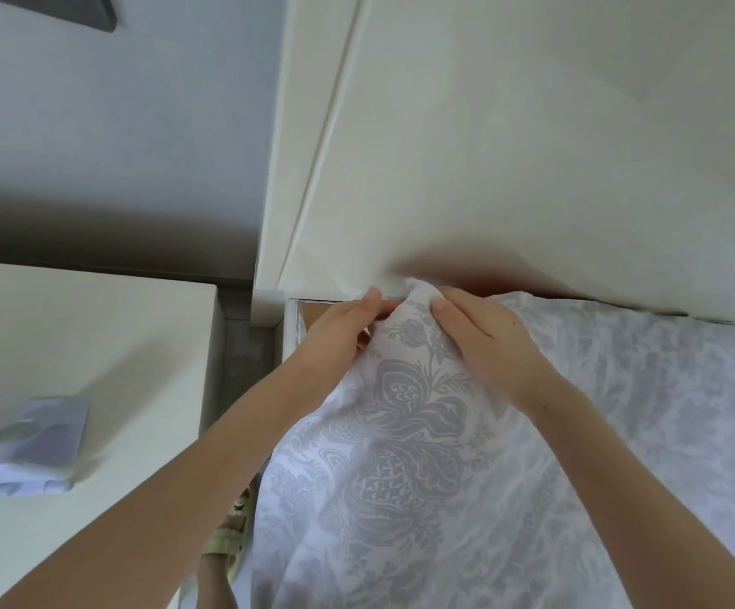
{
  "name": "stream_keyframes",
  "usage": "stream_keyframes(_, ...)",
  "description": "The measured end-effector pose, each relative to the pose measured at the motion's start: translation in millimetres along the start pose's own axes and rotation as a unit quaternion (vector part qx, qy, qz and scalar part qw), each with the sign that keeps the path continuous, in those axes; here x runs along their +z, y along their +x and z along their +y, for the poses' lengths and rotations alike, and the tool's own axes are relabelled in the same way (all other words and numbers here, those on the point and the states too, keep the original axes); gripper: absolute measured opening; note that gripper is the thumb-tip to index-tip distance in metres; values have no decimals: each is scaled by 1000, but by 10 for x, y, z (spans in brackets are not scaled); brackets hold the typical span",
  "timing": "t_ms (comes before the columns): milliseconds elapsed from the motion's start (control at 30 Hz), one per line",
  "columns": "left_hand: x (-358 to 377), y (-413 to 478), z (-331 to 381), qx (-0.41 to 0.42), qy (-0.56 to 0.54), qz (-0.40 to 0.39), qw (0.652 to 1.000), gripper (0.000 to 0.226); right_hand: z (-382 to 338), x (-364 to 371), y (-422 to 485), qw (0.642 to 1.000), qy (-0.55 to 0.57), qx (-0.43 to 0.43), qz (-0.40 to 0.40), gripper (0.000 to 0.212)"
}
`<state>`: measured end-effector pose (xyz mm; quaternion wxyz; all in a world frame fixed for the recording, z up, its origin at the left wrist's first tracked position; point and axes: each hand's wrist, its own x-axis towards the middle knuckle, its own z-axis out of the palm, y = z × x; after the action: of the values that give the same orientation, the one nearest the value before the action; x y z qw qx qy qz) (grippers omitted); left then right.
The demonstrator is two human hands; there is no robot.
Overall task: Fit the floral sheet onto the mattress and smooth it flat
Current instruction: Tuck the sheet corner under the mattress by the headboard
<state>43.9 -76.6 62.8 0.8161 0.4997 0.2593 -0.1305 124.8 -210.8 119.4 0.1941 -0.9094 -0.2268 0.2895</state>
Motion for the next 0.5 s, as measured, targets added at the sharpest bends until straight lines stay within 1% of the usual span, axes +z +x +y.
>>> stream_keyframes(33, 3, -15, -15, 14, -1, -5, 1000, 42, 27, -31, 26, 1000, 16, 1, -16, 31)
stream_keyframes(67, 4, -32, -28, 26, -4, -6, 1000, 40, 41, -59, 47, 999, 37, -2, -25, 32)
stream_keyframes(133, 5, -67, -58, 45, -21, 1, 999, 29, 38, -83, 85, 998, 46, -33, -39, 43)
stream_keyframes(200, 9, -102, -81, 54, -44, 10, 998, 19, 29, -77, 118, 995, 7, -97, -24, 45)
stream_keyframes(267, 19, -135, -103, 67, -58, 17, 996, 18, 26, -73, 121, 983, -46, -179, 8, 46)
stream_keyframes(333, 36, -162, -126, 81, -62, 13, 995, 20, 41, -82, 123, 968, -78, -238, -1, 46)
stream_keyframes(367, 49, -175, -134, 88, -60, 7, 994, 22, 53, -88, 128, 966, -76, -246, -20, 45)
stream_keyframes(400, 60, -186, -140, 92, -58, 2, 994, 23, 60, -100, 131, 971, -60, -227, -46, 41)
stream_keyframes(433, 69, -194, -145, 97, -55, -2, 994, 25, 42, -122, 123, 980, -23, -177, -87, 38)
stream_keyframes(467, 74, -197, -147, 101, -50, -8, 994, 28, 12, -140, 126, 984, 31, -107, -138, 40)
stream_keyframes(500, 74, -190, -149, 105, -44, -15, 993, 30, -4, -148, 144, 980, 76, -46, -178, 49)
